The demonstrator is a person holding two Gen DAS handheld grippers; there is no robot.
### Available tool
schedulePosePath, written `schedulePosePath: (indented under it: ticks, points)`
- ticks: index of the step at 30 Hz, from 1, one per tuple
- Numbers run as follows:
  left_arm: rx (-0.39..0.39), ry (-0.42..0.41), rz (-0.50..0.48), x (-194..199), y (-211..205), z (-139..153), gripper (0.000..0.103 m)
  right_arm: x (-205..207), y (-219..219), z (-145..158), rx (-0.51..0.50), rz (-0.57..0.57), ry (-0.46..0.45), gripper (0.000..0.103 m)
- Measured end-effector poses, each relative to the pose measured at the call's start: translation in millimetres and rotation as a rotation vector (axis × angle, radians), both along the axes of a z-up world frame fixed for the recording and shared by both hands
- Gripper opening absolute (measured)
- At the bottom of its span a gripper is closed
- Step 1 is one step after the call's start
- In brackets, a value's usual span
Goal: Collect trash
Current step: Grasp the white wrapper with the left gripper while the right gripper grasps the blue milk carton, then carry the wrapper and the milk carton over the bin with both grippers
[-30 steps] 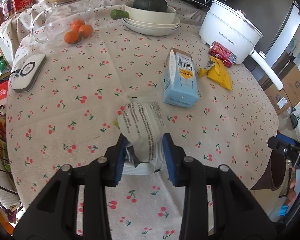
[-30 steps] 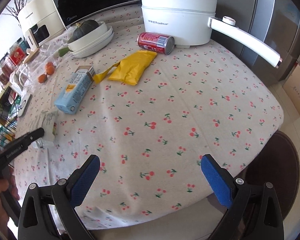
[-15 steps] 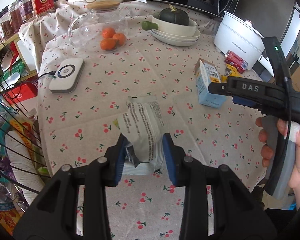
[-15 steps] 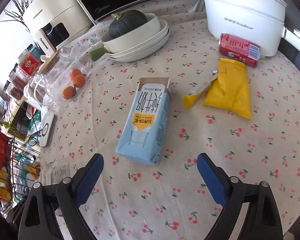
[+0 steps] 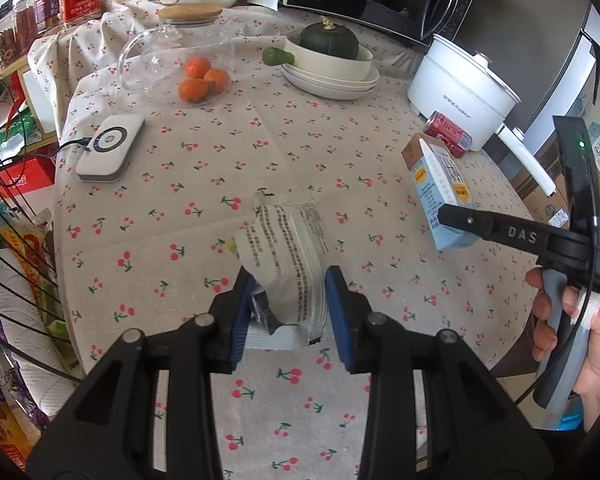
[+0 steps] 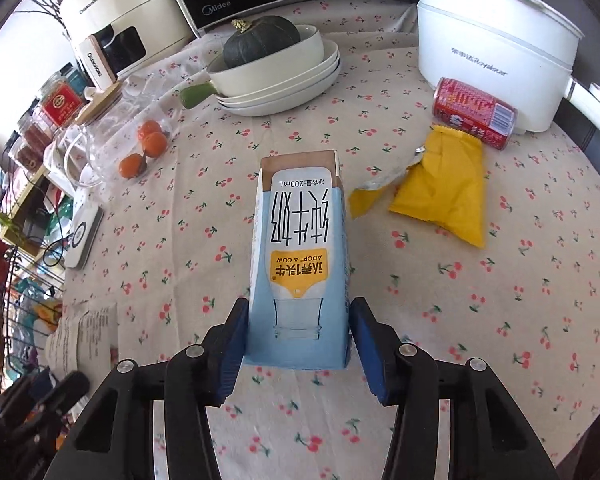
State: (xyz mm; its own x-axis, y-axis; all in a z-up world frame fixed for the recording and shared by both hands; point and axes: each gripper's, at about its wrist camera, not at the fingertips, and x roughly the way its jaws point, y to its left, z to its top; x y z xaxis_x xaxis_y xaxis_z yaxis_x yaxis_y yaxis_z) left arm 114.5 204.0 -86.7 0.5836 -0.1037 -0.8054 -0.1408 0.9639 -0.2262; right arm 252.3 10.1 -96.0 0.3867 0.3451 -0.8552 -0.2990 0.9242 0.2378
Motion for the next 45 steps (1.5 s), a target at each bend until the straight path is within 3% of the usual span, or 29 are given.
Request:
schedulePosePath:
  ticks: [9,14,17,28,45]
  points:
    - [-0.108,-0.042,-0.062,-3.1,-51.5,18.4,0.038,-58.8,-99.8,37.5,0.014,-0.028,-0.044,0.051]
    - [-0.137,-0.054,-0.122,-1.8,-92.1,25.6,0.038,-82.5,-146.4,36.4,-0.007,-0.082,-0.054,0.051]
    - [-0.166,-0.051,-0.162,-1.2,-117.4,26.8,0.038,-89.0,-170.4,33.9,0.027,-0.123,-0.01,0.051]
    - [-0.122,-0.061,-0.34,10.4,-210.4,24.8,0.038,-111.7,-234.9,49.4,0.034,-0.165,-0.042,0.052]
    - [-0.139,-0.037,-0.543,17.4,-340.6,5.7,0.038,-141.7,-379.7,5.1,-0.026,-0.345,0.043,0.052]
